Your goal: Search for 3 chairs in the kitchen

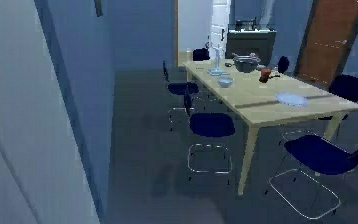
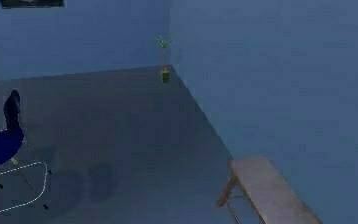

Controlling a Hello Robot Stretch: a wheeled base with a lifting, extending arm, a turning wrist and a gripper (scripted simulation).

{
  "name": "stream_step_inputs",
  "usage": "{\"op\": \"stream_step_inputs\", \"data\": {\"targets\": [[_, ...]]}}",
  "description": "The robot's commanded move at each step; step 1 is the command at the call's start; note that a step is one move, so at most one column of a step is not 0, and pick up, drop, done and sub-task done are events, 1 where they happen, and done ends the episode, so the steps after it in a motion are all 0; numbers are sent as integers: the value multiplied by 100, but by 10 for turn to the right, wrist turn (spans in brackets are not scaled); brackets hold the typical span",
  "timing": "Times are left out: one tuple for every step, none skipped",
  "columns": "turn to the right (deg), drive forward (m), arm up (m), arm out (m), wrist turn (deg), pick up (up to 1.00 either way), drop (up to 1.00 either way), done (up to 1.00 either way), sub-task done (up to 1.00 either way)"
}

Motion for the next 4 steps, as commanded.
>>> {"op": "stream_step_inputs", "data": {"targets": [[0,60,0,0,0,0,0,0,0],[150,0,0,0,0,0,0,0,0],[0,0,0,0,0,0,0,0,100],[450,0,0,0,0,0,0,0,0]]}}
